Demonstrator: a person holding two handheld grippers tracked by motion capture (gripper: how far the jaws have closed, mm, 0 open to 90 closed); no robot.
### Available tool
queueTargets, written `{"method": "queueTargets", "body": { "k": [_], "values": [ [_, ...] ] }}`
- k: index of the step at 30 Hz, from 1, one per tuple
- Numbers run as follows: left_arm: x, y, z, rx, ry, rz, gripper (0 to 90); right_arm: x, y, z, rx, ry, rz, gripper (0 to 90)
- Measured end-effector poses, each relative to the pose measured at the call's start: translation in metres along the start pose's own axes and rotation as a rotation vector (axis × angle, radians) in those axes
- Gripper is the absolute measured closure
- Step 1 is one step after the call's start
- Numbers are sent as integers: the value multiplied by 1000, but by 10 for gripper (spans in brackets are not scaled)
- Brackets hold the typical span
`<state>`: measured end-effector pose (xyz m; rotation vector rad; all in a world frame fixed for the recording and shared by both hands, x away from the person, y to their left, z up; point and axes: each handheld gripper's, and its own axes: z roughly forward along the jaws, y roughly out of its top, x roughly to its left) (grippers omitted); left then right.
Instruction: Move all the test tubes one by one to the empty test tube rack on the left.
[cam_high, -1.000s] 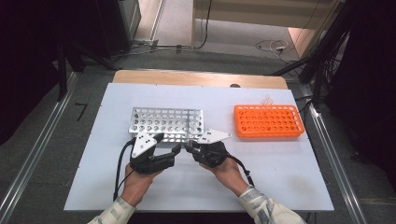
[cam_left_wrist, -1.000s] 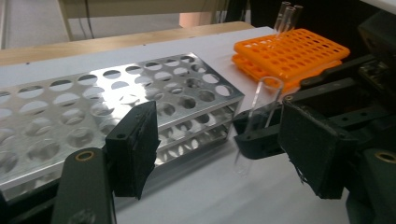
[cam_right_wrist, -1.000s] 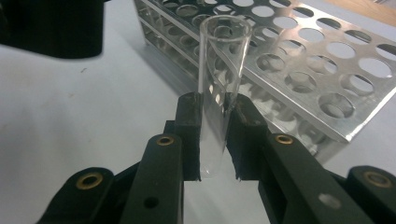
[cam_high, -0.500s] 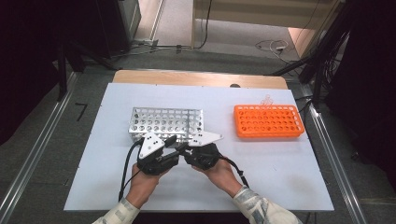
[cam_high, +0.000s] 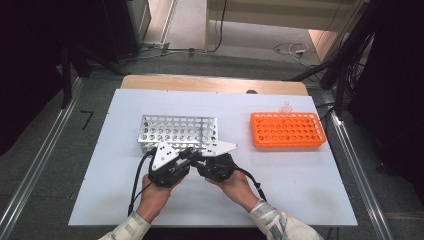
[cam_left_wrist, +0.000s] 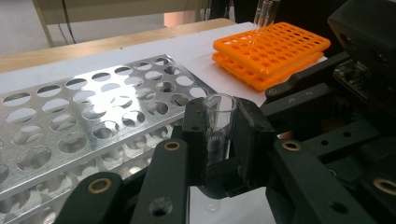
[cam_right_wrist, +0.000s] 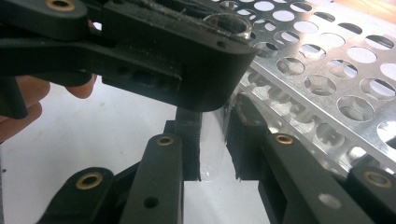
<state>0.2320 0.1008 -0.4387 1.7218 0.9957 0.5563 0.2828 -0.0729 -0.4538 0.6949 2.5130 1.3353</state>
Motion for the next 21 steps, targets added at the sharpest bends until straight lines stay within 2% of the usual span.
{"method": "queueTargets", "body": {
  "k": [9, 16, 21],
  "values": [
    [-1, 3, 0, 0, -1, 16, 759, -1, 0, -1, 0, -1, 6, 718],
    [5, 7, -3, -14, 0, -4, 759, -5, -1, -1, 22, 4, 17, 436],
    [9, 8, -4, -12, 1, -13, 759, -10, -1, -4, 29, -3, 37, 337]
  ]
}}
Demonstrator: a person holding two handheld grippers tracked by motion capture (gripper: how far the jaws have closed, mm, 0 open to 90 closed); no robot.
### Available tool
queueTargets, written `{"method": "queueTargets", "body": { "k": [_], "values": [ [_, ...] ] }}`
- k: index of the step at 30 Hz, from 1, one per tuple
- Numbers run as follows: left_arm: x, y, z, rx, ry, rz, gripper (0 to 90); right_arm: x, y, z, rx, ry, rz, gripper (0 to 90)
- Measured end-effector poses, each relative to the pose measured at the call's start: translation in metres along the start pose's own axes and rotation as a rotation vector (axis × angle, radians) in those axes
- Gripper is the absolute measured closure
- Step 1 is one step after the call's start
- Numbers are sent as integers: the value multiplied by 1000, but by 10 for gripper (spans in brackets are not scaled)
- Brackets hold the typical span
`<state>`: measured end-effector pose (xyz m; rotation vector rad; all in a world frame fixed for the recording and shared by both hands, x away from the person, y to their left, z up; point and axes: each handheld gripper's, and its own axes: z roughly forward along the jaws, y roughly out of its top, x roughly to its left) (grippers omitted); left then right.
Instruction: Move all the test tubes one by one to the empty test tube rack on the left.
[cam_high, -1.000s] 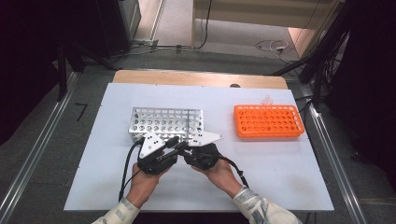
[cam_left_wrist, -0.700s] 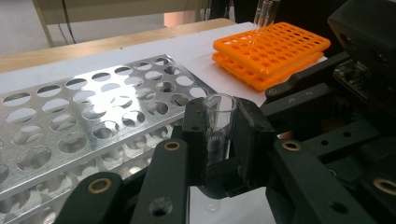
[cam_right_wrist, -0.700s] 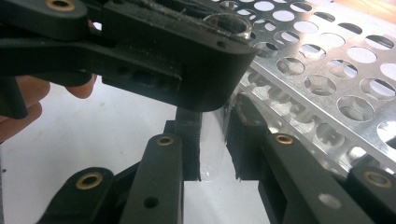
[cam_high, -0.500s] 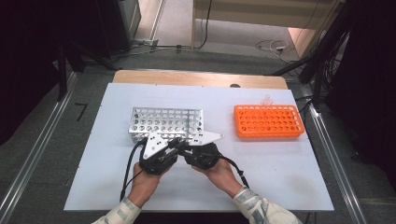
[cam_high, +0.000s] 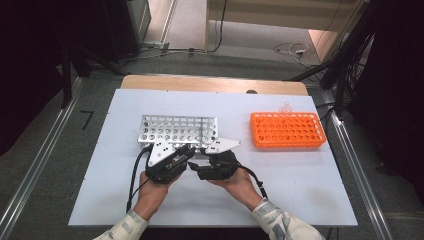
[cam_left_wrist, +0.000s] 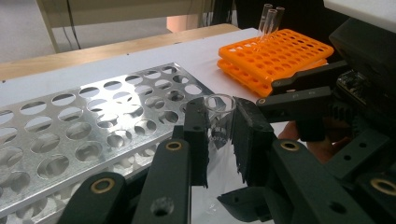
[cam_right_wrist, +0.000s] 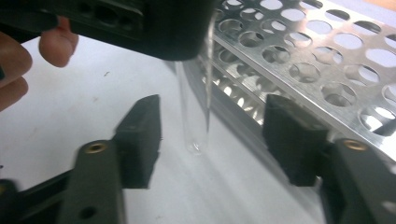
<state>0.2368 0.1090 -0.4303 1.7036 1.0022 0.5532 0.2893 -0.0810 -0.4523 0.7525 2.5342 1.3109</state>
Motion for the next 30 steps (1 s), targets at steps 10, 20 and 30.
{"method": "queueTargets", "body": {
  "k": [10, 20, 30],
  "values": [
    [8, 6, -6, -20, 18, -16, 759, -8, -5, -10, 13, -23, 24, 250],
    [17, 16, -14, -37, 40, -35, 759, -21, -11, -26, -1, -57, 50, 248],
    [31, 30, -27, -83, 63, -67, 759, -37, -16, -44, -18, -93, 78, 250]
  ]
}}
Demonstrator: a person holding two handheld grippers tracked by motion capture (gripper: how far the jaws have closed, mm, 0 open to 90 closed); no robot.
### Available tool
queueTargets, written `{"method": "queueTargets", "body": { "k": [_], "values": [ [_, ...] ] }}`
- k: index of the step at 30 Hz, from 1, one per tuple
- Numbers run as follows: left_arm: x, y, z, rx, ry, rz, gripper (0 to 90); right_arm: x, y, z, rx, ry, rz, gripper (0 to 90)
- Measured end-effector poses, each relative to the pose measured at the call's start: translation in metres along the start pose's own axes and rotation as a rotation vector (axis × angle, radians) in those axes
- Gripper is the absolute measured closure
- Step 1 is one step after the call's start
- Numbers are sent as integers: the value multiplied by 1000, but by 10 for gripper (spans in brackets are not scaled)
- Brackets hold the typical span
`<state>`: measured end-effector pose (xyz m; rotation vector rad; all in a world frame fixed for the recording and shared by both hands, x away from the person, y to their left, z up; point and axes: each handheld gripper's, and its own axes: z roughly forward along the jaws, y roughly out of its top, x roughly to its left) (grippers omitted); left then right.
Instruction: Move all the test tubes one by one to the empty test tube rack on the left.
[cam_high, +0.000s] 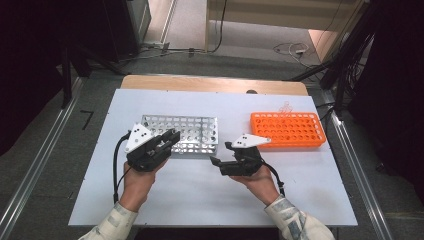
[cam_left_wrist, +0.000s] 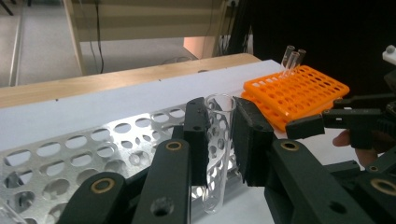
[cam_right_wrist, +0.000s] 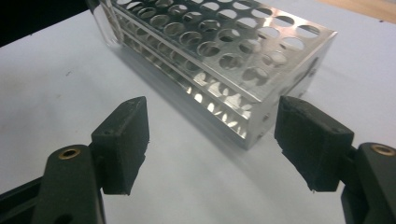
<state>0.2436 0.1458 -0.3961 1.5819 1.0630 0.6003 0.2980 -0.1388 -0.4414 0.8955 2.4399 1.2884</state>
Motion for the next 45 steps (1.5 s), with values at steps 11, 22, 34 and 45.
{"method": "queueTargets", "body": {
  "k": [11, 22, 34, 45],
  "values": [
    [20, 13, -9, -40, 63, -18, 759, -14, -6, -11, -9, -29, 30, 255],
    [46, 0, -3, -24, 219, 7, 758, -23, -9, -18, -17, -54, 42, 256],
    [56, -13, -1, -35, 295, 42, 758, -26, -11, -17, -14, -63, 50, 257],
    [53, -32, 9, -12, 328, 63, 756, -27, -12, -17, -10, -66, 52, 258]
  ]
}}
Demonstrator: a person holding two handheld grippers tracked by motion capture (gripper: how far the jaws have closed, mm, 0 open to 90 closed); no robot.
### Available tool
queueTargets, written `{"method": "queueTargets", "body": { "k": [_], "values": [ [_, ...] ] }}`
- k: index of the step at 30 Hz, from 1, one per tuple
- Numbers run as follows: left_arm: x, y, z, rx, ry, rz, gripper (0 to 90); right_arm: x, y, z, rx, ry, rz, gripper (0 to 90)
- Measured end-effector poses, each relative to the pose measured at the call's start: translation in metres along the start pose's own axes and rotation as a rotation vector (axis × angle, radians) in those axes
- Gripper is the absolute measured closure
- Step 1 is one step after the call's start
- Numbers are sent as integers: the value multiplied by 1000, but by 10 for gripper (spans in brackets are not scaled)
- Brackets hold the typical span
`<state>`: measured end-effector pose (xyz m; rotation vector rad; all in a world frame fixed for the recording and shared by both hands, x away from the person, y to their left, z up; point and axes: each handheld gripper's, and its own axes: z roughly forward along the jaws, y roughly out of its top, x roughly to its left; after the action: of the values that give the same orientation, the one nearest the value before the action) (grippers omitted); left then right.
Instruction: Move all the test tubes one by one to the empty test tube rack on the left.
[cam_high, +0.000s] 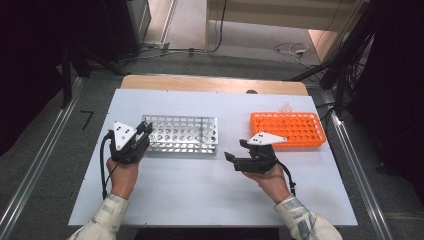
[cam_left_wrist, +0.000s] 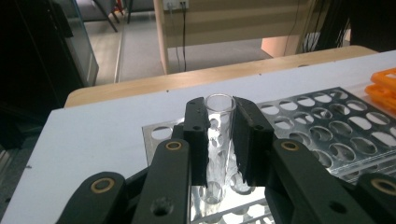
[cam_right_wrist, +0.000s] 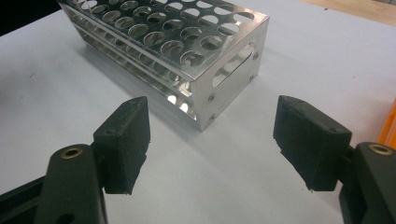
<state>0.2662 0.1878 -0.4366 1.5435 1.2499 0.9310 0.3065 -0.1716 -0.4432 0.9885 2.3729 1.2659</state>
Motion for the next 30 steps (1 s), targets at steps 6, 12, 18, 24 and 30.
{"method": "queueTargets", "body": {
  "k": [6, 12, 18, 24, 30],
  "values": [
    [0, -8, 5, 39, -1, -8, 754, -1, 0, 0, 0, 1, 3, 259],
    [1, -11, 7, 77, -6, -22, 745, -2, -1, 0, 3, -5, 2, 259],
    [2, -9, 5, 68, -27, -41, 696, -4, -2, 1, 6, -17, 5, 259],
    [2, -4, -2, 31, -58, -73, 641, -8, -2, -1, -1, -30, 14, 262],
    [-1, 1, -10, 1, -108, -115, 583, -14, -2, -4, -10, -59, 25, 265]
  ]
}}
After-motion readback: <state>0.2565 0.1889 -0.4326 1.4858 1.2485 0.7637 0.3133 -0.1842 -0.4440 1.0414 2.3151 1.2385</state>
